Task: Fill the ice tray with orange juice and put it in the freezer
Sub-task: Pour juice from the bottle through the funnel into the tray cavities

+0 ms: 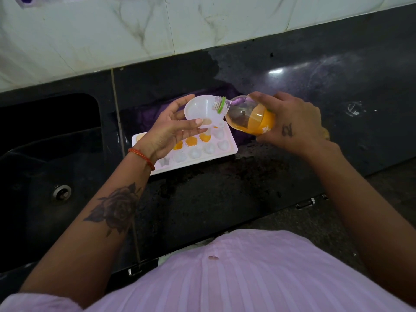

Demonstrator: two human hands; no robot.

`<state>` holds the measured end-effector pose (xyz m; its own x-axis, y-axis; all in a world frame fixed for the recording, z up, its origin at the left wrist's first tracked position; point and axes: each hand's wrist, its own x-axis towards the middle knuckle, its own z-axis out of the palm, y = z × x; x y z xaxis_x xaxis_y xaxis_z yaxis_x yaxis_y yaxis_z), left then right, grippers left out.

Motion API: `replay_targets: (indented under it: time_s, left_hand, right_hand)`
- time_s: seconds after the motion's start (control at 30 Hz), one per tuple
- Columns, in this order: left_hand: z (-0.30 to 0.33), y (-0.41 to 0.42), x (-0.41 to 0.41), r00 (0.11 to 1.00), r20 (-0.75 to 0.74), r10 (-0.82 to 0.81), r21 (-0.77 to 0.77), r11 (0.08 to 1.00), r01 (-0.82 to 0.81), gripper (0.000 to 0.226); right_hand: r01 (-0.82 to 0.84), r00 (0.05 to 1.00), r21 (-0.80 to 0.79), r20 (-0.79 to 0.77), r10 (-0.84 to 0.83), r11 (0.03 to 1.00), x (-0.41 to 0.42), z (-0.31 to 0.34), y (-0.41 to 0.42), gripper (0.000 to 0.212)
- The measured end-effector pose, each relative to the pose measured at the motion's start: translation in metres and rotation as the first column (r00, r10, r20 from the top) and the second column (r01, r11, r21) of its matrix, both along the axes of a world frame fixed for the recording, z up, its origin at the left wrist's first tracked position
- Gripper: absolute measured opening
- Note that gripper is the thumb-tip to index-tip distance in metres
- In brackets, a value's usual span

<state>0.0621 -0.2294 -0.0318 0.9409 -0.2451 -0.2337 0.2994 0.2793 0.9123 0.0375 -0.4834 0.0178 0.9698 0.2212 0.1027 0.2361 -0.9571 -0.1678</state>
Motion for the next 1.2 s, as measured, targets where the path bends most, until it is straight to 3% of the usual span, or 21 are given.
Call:
replay_targets:
  time_s: [0.43, 0.93, 1.2]
  left_hand:
    - [-0.003, -0.020, 0.006, 0.999, -0.016, -0.048, 0.009, 0.999, 0.048, 0.063]
    - [-0.009, -0.024, 0.009, 0.997, -0.016, -0.069, 0.066, 0.995, 0.070, 0.060]
    - [-0.007, -0.025, 0.008, 0.998, -0.026, -0.062, 0.063, 0.996, 0.063, 0.060]
  right_hand:
    - [0.054, 0.997, -0.086, 0.061, -0.049, 0.995, -0.004, -0.004, -0.020, 0.069]
    - [0.036, 0.995, -0.202, 0.096, -0.017, 0.979, 0.000, 0.001, -0.019, 0.070]
    - [0.039, 0.994, -0.186, 0.108, -0.019, 0.982, 0.001, 0.001, -0.020, 0.068]
